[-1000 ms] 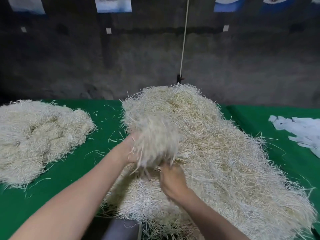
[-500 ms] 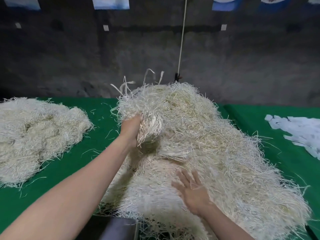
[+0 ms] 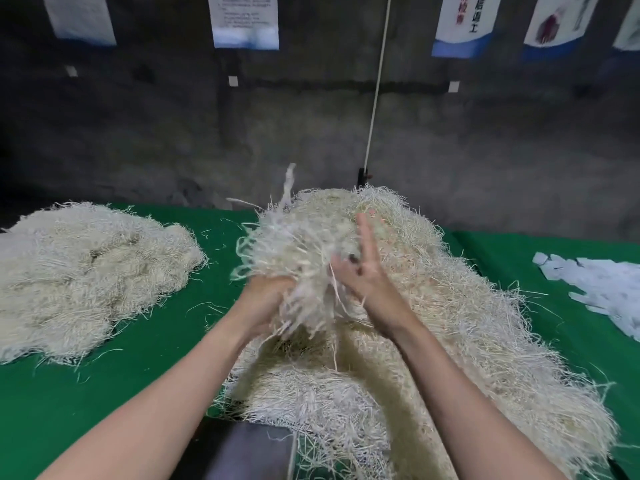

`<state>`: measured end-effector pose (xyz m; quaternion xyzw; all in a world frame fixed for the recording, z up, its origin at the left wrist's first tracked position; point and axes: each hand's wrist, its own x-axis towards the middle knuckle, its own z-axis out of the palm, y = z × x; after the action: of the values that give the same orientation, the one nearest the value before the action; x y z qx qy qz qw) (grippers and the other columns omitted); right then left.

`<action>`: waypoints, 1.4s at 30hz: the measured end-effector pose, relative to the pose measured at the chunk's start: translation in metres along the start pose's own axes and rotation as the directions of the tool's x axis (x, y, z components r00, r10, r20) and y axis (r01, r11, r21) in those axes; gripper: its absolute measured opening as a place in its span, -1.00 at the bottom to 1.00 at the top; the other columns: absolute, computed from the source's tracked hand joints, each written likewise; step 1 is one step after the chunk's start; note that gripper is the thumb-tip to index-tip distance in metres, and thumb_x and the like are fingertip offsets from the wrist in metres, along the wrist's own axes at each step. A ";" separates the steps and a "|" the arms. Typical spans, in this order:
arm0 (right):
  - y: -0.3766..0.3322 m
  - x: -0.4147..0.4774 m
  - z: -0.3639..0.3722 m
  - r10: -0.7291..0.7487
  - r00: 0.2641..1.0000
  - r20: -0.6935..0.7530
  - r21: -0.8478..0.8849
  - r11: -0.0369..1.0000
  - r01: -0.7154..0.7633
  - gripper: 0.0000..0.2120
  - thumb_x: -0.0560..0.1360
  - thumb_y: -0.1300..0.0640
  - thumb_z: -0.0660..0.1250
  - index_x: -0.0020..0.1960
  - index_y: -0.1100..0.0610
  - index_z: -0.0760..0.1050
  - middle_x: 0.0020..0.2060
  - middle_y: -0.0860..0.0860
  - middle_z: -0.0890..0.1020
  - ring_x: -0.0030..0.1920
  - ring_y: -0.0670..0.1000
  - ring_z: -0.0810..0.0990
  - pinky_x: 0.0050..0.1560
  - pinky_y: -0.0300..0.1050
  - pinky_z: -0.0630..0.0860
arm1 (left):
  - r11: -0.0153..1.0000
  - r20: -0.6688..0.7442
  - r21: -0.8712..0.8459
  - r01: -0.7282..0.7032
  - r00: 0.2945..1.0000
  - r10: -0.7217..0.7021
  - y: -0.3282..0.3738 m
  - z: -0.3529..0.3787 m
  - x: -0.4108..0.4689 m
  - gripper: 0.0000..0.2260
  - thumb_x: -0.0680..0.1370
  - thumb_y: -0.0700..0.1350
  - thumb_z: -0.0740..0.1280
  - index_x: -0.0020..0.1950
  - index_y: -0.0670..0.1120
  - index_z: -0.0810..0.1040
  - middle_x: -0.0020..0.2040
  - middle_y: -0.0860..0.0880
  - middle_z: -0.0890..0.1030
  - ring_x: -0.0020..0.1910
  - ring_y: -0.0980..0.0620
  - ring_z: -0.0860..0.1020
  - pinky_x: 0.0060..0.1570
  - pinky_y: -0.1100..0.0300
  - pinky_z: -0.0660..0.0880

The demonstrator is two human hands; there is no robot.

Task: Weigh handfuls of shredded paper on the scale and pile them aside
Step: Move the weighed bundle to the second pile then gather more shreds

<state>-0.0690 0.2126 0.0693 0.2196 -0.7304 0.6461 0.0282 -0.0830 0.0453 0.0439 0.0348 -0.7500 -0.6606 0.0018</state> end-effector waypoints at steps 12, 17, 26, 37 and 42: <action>0.063 -0.007 0.085 0.573 0.760 -0.306 -0.060 0.785 -0.616 -0.55 0.55 -0.19 0.18 0.13 0.21 0.35 -0.28 0.00 0.35 -0.32 -0.08 0.34 -0.20 -0.18 0.38 | 0.995 0.189 0.077 -0.065 0.981 0.049 -0.033 -0.040 -0.060 -0.40 0.41 -0.27 0.44 0.37 0.08 0.33 0.29 0.13 0.42 0.15 0.13 0.52 0.17 0.15 0.48; 0.050 -0.025 0.101 0.586 0.730 -0.353 0.042 0.789 -0.613 -0.57 0.63 -0.05 0.06 0.20 0.30 0.41 -0.11 0.20 0.57 -0.08 0.11 0.59 0.14 0.00 0.49 | 0.976 -0.271 0.060 -0.208 0.938 0.216 -0.067 -0.075 -0.070 -0.62 0.47 0.09 0.38 0.27 0.17 0.47 0.31 0.16 0.46 0.31 0.14 0.39 0.29 0.12 0.28; 0.052 -0.060 0.179 0.272 0.923 -0.271 -0.367 0.857 -0.361 -0.84 0.58 0.22 0.21 -0.12 0.10 0.52 0.03 0.09 0.55 0.11 0.09 0.51 0.21 -0.19 0.42 | 0.736 0.086 -0.612 0.291 0.949 -0.304 -0.087 -0.052 -0.071 -0.51 0.52 0.16 0.30 0.30 -0.15 0.47 0.10 -0.18 0.64 0.11 -0.15 0.60 0.14 -0.05 0.52; 0.044 -0.065 0.191 0.265 0.931 -0.252 -0.277 0.902 -0.332 -0.54 0.56 -0.30 -0.04 0.42 -0.36 -0.08 0.46 -0.14 0.13 0.39 -0.06 0.30 0.32 0.05 0.39 | 0.932 0.076 -0.327 0.155 0.988 -0.137 -0.104 -0.059 -0.095 -0.51 0.59 0.23 0.00 0.13 -0.11 0.51 0.10 -0.03 0.60 -0.03 0.13 0.61 -0.15 0.23 0.54; 0.062 -0.088 0.223 0.190 0.963 -0.193 -0.235 0.943 -0.234 -0.50 0.51 -0.36 0.01 0.38 -0.21 0.31 0.29 -0.26 0.40 0.24 -0.38 0.36 0.26 -0.28 0.36 | 0.890 0.024 -0.422 0.171 0.984 -0.178 -0.116 -0.064 -0.090 -0.68 0.70 -0.01 -0.08 0.09 -0.05 0.45 -0.01 0.02 0.53 -0.19 0.30 0.59 -0.22 0.41 0.50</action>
<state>0.0418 0.0289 -0.0532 0.0789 -0.8221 0.5618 0.0478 0.0154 -0.0274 -0.0588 0.1058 -0.5830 -0.8044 -0.0443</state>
